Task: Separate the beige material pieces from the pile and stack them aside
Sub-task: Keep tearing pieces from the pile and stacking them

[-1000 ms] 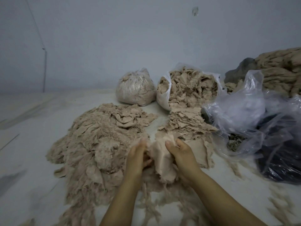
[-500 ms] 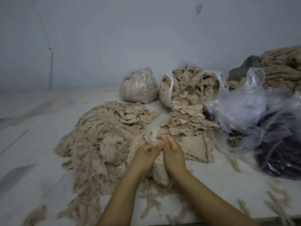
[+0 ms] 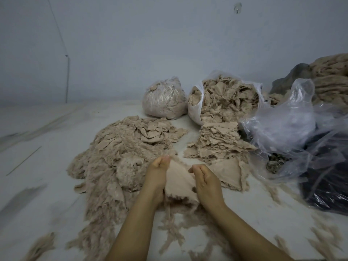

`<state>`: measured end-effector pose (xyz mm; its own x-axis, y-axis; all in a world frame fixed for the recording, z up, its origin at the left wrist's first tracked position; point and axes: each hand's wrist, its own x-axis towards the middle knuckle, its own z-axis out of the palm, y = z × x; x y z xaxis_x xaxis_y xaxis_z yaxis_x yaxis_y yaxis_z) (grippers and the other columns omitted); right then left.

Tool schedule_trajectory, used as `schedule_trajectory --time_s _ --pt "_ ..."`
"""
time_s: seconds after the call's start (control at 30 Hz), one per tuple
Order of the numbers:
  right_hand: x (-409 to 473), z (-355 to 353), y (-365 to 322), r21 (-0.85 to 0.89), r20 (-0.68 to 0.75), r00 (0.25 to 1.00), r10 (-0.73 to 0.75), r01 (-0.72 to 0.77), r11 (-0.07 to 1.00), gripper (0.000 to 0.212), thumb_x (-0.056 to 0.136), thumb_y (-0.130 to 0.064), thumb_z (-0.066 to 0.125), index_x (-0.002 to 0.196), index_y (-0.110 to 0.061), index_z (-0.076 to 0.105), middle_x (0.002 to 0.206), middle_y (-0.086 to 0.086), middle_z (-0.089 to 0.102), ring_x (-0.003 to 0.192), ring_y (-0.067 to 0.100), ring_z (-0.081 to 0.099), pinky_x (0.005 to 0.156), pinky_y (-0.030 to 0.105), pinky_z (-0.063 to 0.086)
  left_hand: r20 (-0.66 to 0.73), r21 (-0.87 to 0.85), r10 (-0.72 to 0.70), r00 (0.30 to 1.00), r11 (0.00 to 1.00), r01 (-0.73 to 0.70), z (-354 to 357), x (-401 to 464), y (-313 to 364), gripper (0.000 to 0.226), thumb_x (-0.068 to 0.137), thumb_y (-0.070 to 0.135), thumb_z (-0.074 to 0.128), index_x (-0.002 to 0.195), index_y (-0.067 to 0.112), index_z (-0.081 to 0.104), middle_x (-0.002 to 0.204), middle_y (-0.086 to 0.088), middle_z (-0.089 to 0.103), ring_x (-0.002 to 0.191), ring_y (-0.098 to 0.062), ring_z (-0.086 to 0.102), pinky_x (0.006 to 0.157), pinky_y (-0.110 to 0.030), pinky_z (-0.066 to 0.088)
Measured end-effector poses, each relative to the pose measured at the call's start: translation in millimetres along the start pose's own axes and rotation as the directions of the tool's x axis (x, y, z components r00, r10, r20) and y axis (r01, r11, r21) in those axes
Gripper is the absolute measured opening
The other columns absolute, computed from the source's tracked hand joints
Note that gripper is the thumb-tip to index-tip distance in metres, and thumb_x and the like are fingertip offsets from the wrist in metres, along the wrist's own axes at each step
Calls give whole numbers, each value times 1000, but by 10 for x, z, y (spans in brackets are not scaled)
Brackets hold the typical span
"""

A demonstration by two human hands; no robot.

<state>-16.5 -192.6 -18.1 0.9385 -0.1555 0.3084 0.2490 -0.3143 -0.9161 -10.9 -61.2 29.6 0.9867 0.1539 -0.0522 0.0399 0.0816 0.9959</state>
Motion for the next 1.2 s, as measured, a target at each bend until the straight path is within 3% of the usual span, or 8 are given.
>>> schedule_trajectory --time_s 0.17,0.3,0.47,0.63,0.73,0.9,1.1,1.2 --pt "-151 -71 61 -83 129 990 63 -52 995 36 99 -43 35 89 -25 65 86 -8 66 83 5 60 71 13 41 -82 -27 67 994 997 -69 -202 157 319 26 99 33 47 93 18 67 93 -11 72 86 -29 68 78 -41 56" --pt "-196 43 -169 268 363 922 131 -238 933 51 86 -62 39 109 -25 66 107 -5 70 105 12 64 98 33 48 3 55 85 996 995 -85 -86 135 309 28 99 32 46 88 19 67 83 -8 73 80 -24 67 77 -40 53" --pt "-196 37 -213 425 502 835 225 -465 777 11 85 -17 69 88 -6 70 77 8 70 61 13 62 57 25 48 -9 -102 30 1000 994 -31 -64 109 341 27 99 29 46 91 14 68 83 -11 74 81 -28 70 77 -42 56" --pt "-241 -90 -98 279 539 804 251 -451 848 2 78 -10 76 80 -11 77 76 10 72 63 15 66 66 26 56 -15 -124 16 1000 992 -18 -206 177 530 21 98 29 48 96 17 65 91 -15 71 76 -27 67 71 -40 55" --pt "-190 -77 -200 311 583 780 227 -472 825 43 69 -33 85 107 -19 70 96 2 74 80 13 70 71 25 55 52 24 59 997 998 -60 -117 151 527 23 99 29 48 96 15 66 93 -13 71 81 -26 68 74 -39 56" --pt "-126 -41 -283 535 549 789 277 -586 608 39 73 -24 75 98 3 63 73 8 68 43 5 51 40 13 43 95 -33 45 995 999 -42 8 82 475 27 99 27 47 100 8 66 85 -12 73 76 -24 69 62 -31 55" --pt "-212 -145 -184 437 485 818 309 -533 725 12 82 -8 70 71 -2 70 63 10 69 46 11 61 43 16 49 -33 71 88 996 994 -86 -199 183 510 26 98 31 48 88 15 65 96 -17 70 89 -33 66 86 -50 53" --pt "-250 -208 -178 299 499 805 320 -507 809 15 85 -6 69 71 -1 71 61 11 69 45 11 62 40 17 47 -85 -153 8 996 988 -21 -294 220 548 22 97 28 50 91 14 65 83 -13 72 77 -29 69 71 -42 58"
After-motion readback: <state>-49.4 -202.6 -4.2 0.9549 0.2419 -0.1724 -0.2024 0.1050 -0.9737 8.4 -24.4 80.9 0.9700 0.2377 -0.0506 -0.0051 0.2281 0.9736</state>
